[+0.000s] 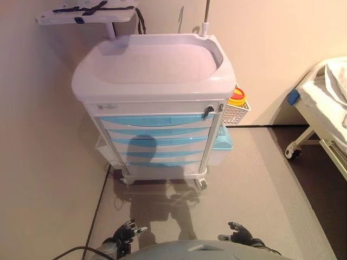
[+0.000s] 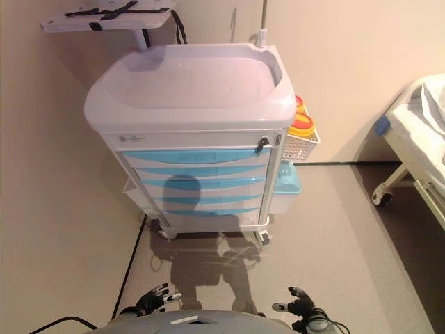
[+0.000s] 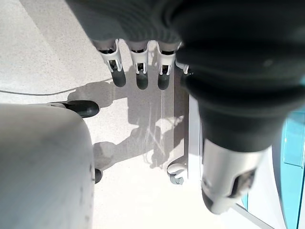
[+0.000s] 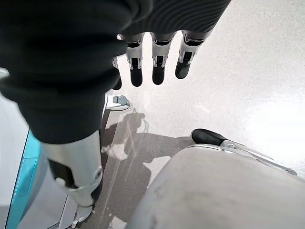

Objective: Open the drawer and pick up the medicine

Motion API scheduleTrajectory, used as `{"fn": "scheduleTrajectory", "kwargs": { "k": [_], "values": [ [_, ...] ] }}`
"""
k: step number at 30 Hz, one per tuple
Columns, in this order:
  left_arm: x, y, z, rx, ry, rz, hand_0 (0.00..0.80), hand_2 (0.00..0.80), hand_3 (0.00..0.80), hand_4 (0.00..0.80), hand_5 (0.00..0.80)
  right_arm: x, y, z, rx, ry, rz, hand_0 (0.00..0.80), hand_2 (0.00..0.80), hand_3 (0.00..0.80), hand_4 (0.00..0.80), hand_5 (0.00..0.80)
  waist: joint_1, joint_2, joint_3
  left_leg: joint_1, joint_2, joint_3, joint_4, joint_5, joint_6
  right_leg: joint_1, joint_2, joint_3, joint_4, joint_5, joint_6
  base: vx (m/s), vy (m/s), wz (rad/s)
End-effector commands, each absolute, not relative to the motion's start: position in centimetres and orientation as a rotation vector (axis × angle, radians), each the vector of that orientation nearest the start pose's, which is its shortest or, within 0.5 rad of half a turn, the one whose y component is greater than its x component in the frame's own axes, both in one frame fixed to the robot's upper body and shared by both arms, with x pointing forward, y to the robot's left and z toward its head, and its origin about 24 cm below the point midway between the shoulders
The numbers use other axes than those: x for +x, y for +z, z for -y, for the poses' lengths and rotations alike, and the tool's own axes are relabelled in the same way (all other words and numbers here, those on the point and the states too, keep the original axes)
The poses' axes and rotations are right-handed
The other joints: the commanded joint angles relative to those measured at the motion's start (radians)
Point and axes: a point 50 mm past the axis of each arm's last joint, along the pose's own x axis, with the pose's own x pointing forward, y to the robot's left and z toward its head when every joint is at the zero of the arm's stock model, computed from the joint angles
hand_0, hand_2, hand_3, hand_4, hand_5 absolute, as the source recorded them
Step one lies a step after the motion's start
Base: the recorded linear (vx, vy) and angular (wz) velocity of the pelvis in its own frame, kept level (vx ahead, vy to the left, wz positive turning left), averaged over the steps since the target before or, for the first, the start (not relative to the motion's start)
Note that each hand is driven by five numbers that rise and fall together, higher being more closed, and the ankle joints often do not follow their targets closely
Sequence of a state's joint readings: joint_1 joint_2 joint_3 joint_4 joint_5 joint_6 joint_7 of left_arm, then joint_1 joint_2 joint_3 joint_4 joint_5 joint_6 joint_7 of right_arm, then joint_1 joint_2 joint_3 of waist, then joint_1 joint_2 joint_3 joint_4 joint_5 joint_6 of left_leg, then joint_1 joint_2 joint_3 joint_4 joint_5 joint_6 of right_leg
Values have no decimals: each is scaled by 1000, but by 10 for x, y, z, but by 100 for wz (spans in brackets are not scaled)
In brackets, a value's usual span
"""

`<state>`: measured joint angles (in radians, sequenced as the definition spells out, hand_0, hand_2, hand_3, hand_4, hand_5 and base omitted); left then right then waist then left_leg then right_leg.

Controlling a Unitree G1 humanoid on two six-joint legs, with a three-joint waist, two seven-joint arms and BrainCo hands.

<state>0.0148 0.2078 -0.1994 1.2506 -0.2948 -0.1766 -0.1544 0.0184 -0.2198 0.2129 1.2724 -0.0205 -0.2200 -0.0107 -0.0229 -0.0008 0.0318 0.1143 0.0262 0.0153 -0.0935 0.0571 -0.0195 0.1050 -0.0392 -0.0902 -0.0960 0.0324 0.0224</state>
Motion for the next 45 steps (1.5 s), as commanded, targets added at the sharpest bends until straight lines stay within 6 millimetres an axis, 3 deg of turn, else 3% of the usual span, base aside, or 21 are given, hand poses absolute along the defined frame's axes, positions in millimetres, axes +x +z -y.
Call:
{"fn": "scheduleTrajectory", "kwargs": {
  "k": [1,9,20,25,32,34,36,38,41,45],
  "values": [
    [112,-158,-209,11,-11,-1046,0,0,0,0,0,114,-156,212,-346,121,-1020,0,0,0,0,0,11,-23,23,19,-65,48,6,-113,42,9,-1,-31,14,-12,49,0,0,0],
    [113,-158,-212,43,31,-1042,0,0,0,0,0,113,-157,212,-345,126,-1022,0,0,0,0,0,13,-25,26,21,-65,48,6,-113,42,12,-1,-33,16,-15,48,9,-1,0],
    [104,-158,-229,98,236,-1070,0,0,0,0,0,105,-158,213,-335,125,-1038,0,0,0,0,0,8,-25,40,18,-70,47,11,-110,44,1,-4,-22,30,-18,47,70,11,-1],
    [131,-148,-234,24,304,-956,0,0,0,0,0,121,-152,221,-347,106,-987,0,0,0,0,0,1,-11,96,-51,-76,49,58,-112,55,-83,-20,-16,96,-28,40,-53,77,-6],
    [200,-113,-234,-77,330,-656,0,0,0,0,0,168,-131,228,-368,71,-837,0,0,0,0,0,-29,-6,255,-268,-84,79,264,-133,77,-315,-44,28,301,-53,28,-178,80,-17],
    [201,-112,-234,-78,331,-649,0,0,0,0,0,169,-130,228,-369,71,-833,0,0,0,0,0,-29,-6,257,-276,-84,81,270,-134,78,-323,-44,30,306,-53,28,-95,37,-16],
    [233,-89,-233,-133,330,-491,0,0,0,0,0,184,-122,229,-371,53,-789,0,0,0,0,0,-42,-20,306,-378,-83,105,362,-152,89,-436,-45,67,368,-44,27,-188,120,-14],
    [236,-86,-233,-140,332,-474,0,0,0,0,0,185,-122,229,-370,51,-782,0,0,0,0,0,-43,-22,309,-393,-81,111,374,-155,90,-451,-44,72,374,-42,27,-86,70,-36],
    [271,-52,-236,-243,346,-289,0,0,0,0,0,192,-117,233,-373,29,-769,0,0,0,0,0,-69,-44,357,-487,-61,150,469,-188,96,-537,-34,109,398,-22,30,-109,92,-23],
    [306,-9,-241,-355,305,-94,0,0,0,0,0,195,-116,233,-360,14,-756,0,0,0,0,0,-90,-71,386,-558,-45,169,548,-224,99,-591,-21,130,419,-13,29,-54,30,-30]
  ]
}}
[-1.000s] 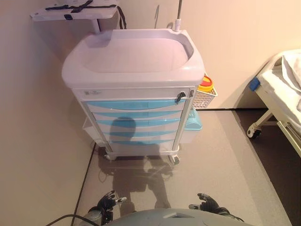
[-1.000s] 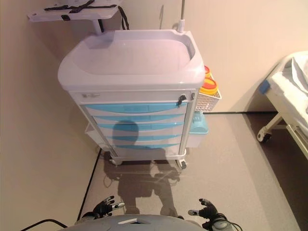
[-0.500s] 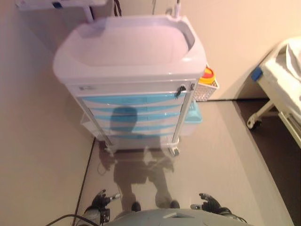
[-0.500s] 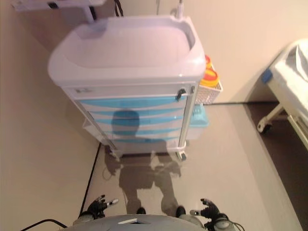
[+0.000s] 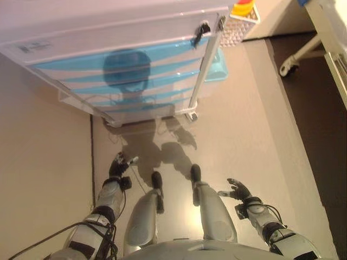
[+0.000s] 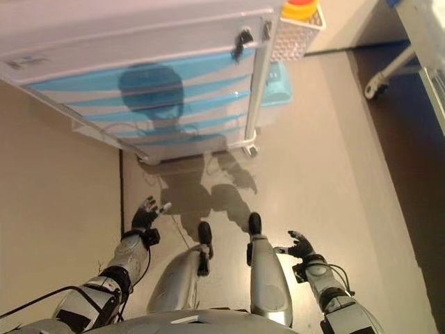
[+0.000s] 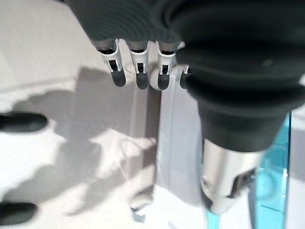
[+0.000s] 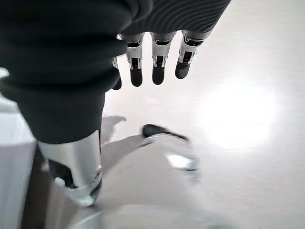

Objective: Open the drawer and pick up the medicine

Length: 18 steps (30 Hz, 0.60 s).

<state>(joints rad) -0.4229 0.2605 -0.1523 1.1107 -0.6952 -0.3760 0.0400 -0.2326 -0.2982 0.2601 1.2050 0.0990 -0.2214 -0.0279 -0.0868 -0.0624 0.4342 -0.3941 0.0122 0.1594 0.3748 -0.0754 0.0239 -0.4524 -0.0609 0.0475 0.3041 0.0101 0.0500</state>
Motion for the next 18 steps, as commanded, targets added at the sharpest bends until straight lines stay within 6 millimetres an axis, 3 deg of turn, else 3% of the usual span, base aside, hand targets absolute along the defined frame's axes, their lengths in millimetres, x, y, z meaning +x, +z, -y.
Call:
{"fn": "scheduleTrajectory", "kwargs": {
  "k": [1,7,18],
  "values": [
    [311,0,-241,-385,290,-55,0,0,0,0,0,195,-115,233,-358,12,-753,0,0,0,0,0,-29,-13,-12,-58,-30,26,90,-97,57,-40,3,-4,22,10,1,-35,12,-27],
    [355,88,-249,-649,157,307,0,0,0,0,0,197,-114,228,-330,30,-734,0,0,0,0,0,-62,-37,20,-101,-11,30,172,-178,56,-74,27,18,48,-5,5,17,4,-18],
    [376,199,-270,-827,-38,737,0,0,0,0,0,182,-121,227,-295,39,-748,0,0,0,0,0,-106,-90,40,-138,16,38,263,-245,62,-94,35,31,41,22,9,17,-48,-9]
  ]
}}
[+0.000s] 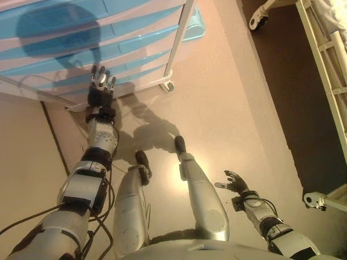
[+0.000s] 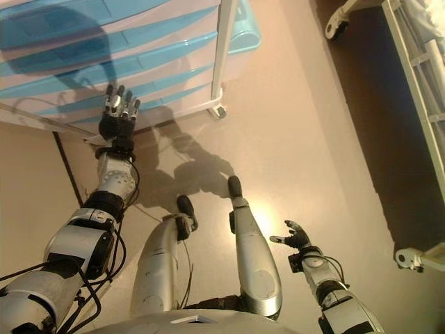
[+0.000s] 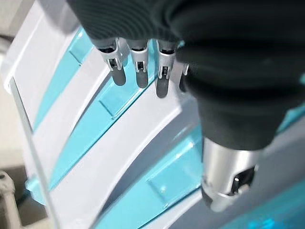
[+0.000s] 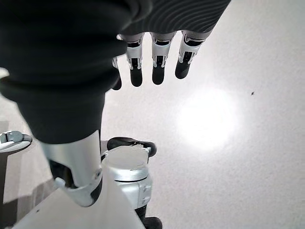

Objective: Open the drawer and pick up the medicine

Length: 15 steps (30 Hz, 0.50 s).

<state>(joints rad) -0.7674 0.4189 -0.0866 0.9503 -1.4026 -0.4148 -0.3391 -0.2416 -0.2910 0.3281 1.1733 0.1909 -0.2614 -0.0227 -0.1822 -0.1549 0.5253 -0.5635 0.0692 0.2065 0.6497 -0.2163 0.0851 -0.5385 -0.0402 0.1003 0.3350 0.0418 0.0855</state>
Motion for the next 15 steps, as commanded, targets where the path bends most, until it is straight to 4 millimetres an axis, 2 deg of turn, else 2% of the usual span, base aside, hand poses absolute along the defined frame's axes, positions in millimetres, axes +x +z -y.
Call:
{"fn": "scheduleTrajectory", "kwargs": {
  "k": [1,6,11,15],
  "values": [
    [376,211,-273,-832,-50,776,0,0,0,0,0,180,-121,228,-296,44,-751,0,0,0,0,0,-14,-1,-50,32,-40,-9,-9,-108,1,-8,16,-20,7,-6,-25,37,-52,-2],
    [371,258,-288,-885,-106,959,0,0,0,0,0,174,-124,226,-292,63,-754,0,0,0,0,0,-22,-13,-44,25,-40,-12,4,-122,3,-4,18,-17,-13,6,-24,29,-42,-1],
    [363,290,-297,-909,-181,1100,0,0,0,0,0,173,-125,223,-296,80,-754,0,0,0,0,0,-23,-16,-41,29,-40,-13,-2,-124,1,1,18,-19,-28,11,-24,15,-25,-2],
    [357,307,-292,-899,-328,1196,0,0,0,0,0,174,-125,221,-311,105,-753,0,0,0,0,0,-18,-16,-39,36,-44,-13,-20,-118,-1,8,20,-19,-42,13,-27,0,0,0]
  ]
}}
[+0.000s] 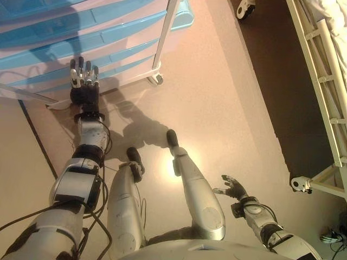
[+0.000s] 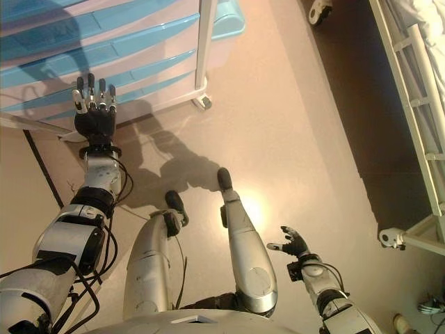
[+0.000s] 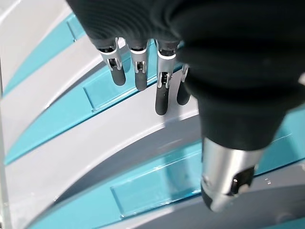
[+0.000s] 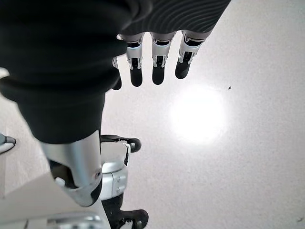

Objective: Open the drawer and pick up the medicine

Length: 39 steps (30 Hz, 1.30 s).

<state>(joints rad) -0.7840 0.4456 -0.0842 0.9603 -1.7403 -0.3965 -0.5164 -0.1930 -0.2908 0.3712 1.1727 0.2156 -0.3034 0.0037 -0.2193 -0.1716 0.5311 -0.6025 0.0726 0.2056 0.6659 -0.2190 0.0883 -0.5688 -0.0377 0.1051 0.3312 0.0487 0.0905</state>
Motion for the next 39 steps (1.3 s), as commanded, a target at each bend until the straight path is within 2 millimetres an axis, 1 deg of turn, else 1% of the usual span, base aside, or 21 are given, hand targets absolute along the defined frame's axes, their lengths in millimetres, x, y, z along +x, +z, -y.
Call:
{"fn": "scheduleTrajectory", "kwargs": {
  "k": [1,5,9,15,19,20,24,29,33,34,35,39],
  "values": [
    [354,315,-288,-890,-399,1229,0,0,0,0,0,175,-125,220,-318,116,-753,0,0,0,0,0,22,2,-44,79,-49,-14,-42,-114,-4,41,19,-24,-40,5,-33,0,0,0],
    [348,327,-274,-831,-564,1257,0,0,0,0,0,175,-125,217,-328,135,-754,0,0,0,0,0,31,5,-43,102,-53,-16,-73,-104,-4,59,22,-24,-54,5,-34,0,-8,1],
    [344,336,-259,-767,-662,1255,0,0,0,0,0,175,-125,217,-337,145,-762,0,0,0,0,0,41,11,-43,129,-59,-20,-103,-92,-4,83,23,-25,-65,2,-36,3,-19,4],
    [337,351,-253,-734,-717,1246,0,0,0,0,0,171,-127,217,-336,149,-775,0,0,0,0,0,55,20,-57,173,-69,-29,-148,-72,-2,128,22,-29,-83,-4,-38,41,-40,9],
    [335,359,-252,-704,-726,1227,0,0,0,0,0,168,-129,214,-332,159,-788,0,0,0,0,0,62,16,-77,206,-76,-31,-188,-54,-4,164,16,-34,-110,-2,-36,40,-50,13],
    [335,360,-252,-701,-729,1221,0,0,0,0,0,168,-129,214,-332,159,-792,0,0,0,0,0,60,8,-76,205,-78,-16,-196,-24,-4,166,8,-37,-119,19,-39,-4,-58,21],
    [336,359,-248,-682,-729,1174,0,0,0,0,0,164,-131,213,-338,163,-808,0,0,0,0,0,68,14,-91,240,-86,-19,-233,-10,-6,201,0,-42,-135,14,-38,56,-8,2],
    [339,357,-247,-684,-720,1123,0,0,0,0,0,159,-133,214,-341,164,-823,0,0,0,0,0,72,23,-109,271,-94,-21,-268,5,-7,233,-8,-49,-144,7,-38,76,12,4],
    [342,355,-246,-692,-724,1092,0,0,0,0,0,156,-135,214,-345,172,-834,0,0,0,0,0,73,22,-117,284,-99,-27,-276,8,-8,249,-9,-48,-147,3,-36,66,-3,4],
    [342,355,-245,-690,-738,1096,631,631,631,631,631,155,-135,213,-347,173,-836,0,0,0,0,0,73,21,-116,284,-98,-27,-274,8,-7,250,-8,-46,-144,1,-37,48,2,3],
    [342,355,-243,-691,-755,1100,800,800,800,800,800,155,-135,213,-348,174,-837,0,0,0,0,0,73,21,-116,283,-100,-27,-271,7,-6,251,-8,-46,-143,0,-38,42,5,4],
    [341,353,-232,-687,-826,1101,800,800,800,800,800,156,-135,212,-366,194,-834,0,0,0,0,0,76,19,-108,273,-100,-34,-269,10,-7,245,-1,-39,-138,-3,-43,6,5,2]
  ]
}}
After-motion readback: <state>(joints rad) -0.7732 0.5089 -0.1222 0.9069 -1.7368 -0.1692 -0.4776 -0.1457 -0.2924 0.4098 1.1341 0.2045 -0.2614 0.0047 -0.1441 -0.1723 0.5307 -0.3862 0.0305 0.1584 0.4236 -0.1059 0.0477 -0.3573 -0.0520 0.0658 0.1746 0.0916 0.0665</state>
